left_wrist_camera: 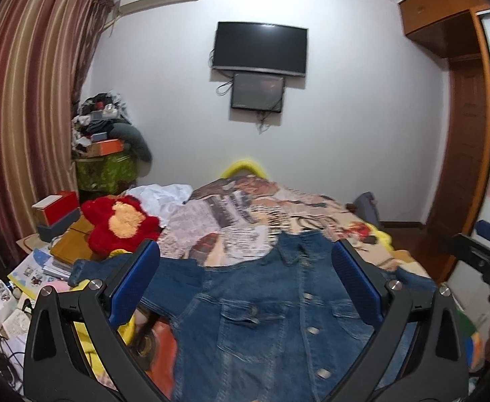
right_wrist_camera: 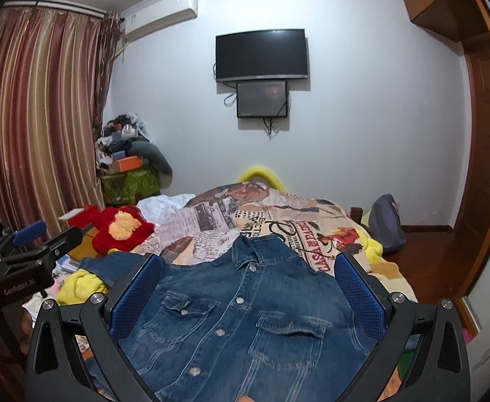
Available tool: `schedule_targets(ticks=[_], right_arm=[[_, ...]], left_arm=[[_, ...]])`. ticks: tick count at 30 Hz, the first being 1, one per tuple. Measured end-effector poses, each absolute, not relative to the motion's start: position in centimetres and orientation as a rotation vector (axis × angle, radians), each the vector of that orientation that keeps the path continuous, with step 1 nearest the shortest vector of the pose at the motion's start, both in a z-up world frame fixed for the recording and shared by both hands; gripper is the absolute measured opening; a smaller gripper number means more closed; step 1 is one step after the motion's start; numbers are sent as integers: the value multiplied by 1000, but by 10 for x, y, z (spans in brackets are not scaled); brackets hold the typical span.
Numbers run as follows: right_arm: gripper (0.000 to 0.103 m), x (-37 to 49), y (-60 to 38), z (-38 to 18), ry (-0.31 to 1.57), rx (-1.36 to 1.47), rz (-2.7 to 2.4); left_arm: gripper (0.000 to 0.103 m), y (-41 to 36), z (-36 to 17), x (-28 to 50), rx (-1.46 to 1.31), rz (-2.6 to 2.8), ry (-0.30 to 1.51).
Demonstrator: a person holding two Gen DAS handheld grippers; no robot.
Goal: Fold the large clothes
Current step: 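Grasp the jacket sleeve with the left gripper and lift it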
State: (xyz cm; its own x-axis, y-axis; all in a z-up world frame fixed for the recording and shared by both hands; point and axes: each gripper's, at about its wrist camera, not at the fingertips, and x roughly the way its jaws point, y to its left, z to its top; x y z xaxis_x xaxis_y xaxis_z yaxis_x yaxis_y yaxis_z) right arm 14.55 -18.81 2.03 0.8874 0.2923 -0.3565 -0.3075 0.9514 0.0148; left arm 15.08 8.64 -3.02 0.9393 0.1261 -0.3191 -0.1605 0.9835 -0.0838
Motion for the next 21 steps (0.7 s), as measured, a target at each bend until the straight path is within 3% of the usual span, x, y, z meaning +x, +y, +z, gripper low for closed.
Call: schedule_targets(ticks=[14, 21], right_arm=[[103, 310, -154, -47, 599, -109, 344], [103, 368, -143, -120, 836, -148, 391]], left_arm=[[103, 235, -96, 280, -213, 342, 527], [103, 324, -164, 306, -408, 352, 776]])
